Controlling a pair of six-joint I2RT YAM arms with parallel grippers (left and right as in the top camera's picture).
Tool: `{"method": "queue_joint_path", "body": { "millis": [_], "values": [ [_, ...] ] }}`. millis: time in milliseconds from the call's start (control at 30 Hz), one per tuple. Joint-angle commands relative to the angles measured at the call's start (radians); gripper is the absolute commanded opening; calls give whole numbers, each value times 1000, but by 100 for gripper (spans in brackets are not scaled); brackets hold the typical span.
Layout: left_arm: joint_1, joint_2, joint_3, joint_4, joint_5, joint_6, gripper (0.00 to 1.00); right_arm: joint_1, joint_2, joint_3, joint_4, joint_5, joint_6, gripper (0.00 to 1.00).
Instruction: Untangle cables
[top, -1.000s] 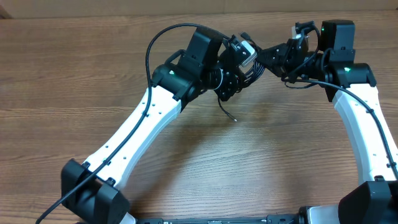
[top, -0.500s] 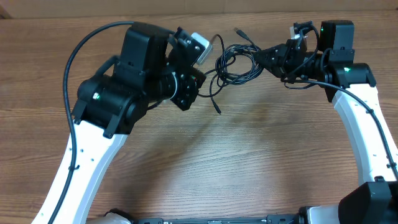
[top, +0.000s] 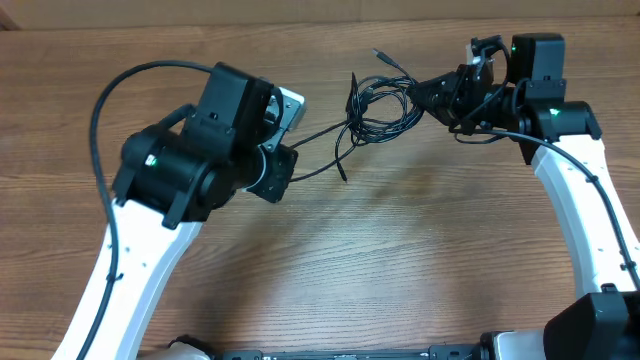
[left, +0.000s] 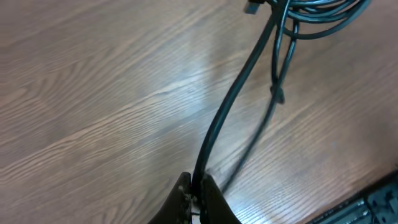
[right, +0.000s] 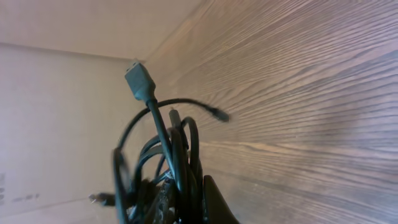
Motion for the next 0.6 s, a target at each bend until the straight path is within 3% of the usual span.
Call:
{"method": "queue_joint_path", "body": {
  "millis": [0,267,567],
  "values": [
    [7,-141,25,-29,-119,-65,4,-25,-20,18,11,213,-12,4],
    [21,-277,25,-47,-151,-148,4,-70,-20,18,0,284,-38,4],
    [19,-151,24,115,46,-20,8,13,-20,18,-8,237,-38,4]
  ]
}}
